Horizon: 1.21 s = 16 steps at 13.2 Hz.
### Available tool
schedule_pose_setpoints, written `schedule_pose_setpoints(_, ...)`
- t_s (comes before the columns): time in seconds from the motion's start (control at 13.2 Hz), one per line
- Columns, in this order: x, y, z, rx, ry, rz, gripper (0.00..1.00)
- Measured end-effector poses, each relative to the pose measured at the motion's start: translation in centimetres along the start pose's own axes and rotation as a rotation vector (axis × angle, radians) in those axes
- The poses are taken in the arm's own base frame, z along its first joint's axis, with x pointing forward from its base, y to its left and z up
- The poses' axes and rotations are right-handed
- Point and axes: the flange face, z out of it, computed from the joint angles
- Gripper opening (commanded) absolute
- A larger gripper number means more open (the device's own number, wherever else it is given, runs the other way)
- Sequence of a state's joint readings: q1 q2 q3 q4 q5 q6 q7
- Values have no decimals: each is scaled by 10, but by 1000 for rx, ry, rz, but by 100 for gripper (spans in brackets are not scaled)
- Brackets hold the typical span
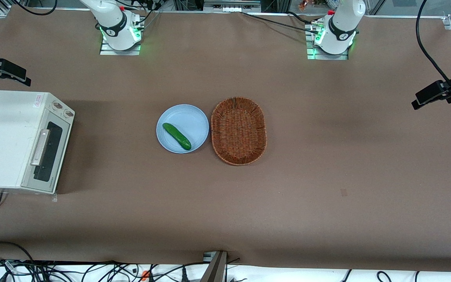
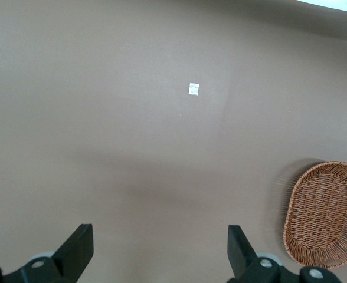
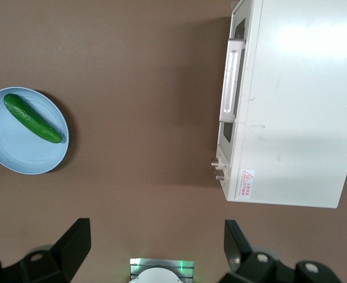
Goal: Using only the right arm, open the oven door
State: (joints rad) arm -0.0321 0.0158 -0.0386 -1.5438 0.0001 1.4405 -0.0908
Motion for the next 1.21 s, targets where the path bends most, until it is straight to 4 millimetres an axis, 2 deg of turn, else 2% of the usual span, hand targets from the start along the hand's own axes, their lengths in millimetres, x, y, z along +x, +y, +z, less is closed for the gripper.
schedule_pose_setpoints(0.45,0,-7,7,1,-35,-13,100)
schedule_pose_setpoints(0.83,21,-32,52,-1,-146,-58,100)
schedule_pose_setpoints(1.21,40,-32,93,-3,-211,-59,100)
